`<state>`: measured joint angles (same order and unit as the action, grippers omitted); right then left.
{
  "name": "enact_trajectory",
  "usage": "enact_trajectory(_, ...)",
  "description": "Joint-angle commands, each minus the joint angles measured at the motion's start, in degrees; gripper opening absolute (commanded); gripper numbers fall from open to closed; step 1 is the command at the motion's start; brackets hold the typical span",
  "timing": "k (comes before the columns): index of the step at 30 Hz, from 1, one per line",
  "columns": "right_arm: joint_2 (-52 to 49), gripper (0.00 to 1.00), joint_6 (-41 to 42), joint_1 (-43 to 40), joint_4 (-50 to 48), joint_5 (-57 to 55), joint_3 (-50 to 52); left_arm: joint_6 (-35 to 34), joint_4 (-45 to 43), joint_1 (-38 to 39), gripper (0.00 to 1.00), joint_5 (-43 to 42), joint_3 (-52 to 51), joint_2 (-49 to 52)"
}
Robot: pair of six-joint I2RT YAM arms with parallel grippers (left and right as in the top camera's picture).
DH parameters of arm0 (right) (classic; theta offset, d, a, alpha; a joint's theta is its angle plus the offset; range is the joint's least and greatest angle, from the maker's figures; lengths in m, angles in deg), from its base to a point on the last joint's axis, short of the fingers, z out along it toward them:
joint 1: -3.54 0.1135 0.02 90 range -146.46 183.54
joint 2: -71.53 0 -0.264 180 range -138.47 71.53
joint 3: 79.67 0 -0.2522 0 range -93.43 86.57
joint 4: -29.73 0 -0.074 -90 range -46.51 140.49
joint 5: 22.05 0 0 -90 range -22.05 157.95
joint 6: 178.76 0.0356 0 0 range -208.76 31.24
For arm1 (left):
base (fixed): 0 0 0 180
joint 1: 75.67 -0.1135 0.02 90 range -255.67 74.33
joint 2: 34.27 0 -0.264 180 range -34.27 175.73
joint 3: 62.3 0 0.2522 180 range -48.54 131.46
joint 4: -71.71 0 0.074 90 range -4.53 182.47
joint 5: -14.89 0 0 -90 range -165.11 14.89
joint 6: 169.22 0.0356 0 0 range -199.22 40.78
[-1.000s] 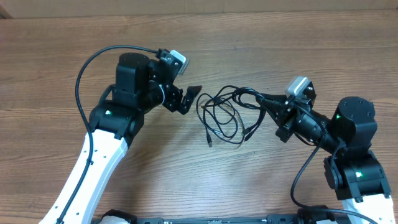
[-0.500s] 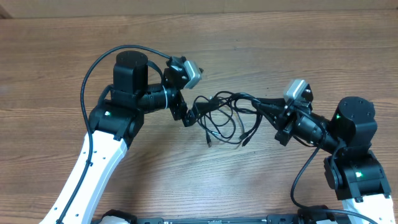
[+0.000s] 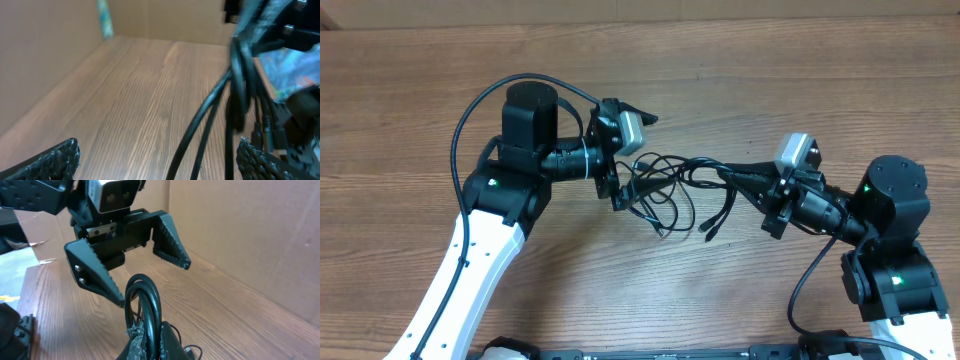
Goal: Untangle cables
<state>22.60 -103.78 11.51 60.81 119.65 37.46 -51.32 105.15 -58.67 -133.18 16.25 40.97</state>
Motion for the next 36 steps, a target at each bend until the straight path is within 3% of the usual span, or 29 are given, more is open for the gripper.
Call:
enact_trajectory(1, -0.15, 0.04, 0.24, 0.33, -0.74, 2.62, -0.39, 8.28, -0.22, -0.04, 1.0, -6.69, 0.94, -1.11)
enact_trajectory(3, -0.66, 0.04, 0.26, 0.33, -0.74, 2.64, -0.37, 8.35, -0.2, -0.04, 0.99, -6.97, 0.94, -1.11)
enact_trajectory(4, -0.81, 0.04, 0.26, 0.33, -0.74, 2.64, -0.39, 8.33, -0.09, -0.04, 0.93, -6.97, 0.94, -1.11)
enact_trajectory(6, -1.18, 0.04, 0.24, 0.33, -0.79, 3.06, -0.37, 8.35, 0.94, -0.04, 0.65, -6.95, 0.94, -1.11)
enact_trajectory(7, -1.27, 0.04, 0.24, 0.33, -0.9, 3.5, -0.37, 8.35, 1.44, -0.04, 0.62, -6.95, 0.94, -1.11)
enact_trajectory(18, -1.36, 0.04, 0.24, 0.33, -2.43, 7.61, -0.37, 8.33, 4.59, -0.02, 0.76, -8.33, 0.94, -1.09)
enact_trajectory(24, -1.36, 0.04, 0.26, 0.33, -3.17, 8.0, -0.37, 8.33, 6.03, 0.61, 0.75, -9.94, 0.94, -1.09)
enact_trajectory(28, -1.36, 0.04, 0.26, 0.33, -3.56, 8.37, -0.37, 8.35, 7.37, 1.53, 0.68, -9.92, 0.94, -0.96)
enact_trajectory(32, -1.36, 0.04, 0.26, 0.33, -3.74, 8.63, -0.39, 8.52, 7.28, 1.79, 0.45, -9.9, 0.94, -0.96)
enact_trajectory(34, -1.36, 0.04, 0.26, 0.33, -3.69, 8.63, -0.37, 10.05, 7.32, 1.79, 0.21, -9.88, 0.94, -0.96)
enact_trajectory(36, -1.36, 0.04, 0.26, 0.33, -3.61, 8.61, -0.37, 11.26, 7.32, 1.79, 0.04, -9.75, 0.94, -0.96)
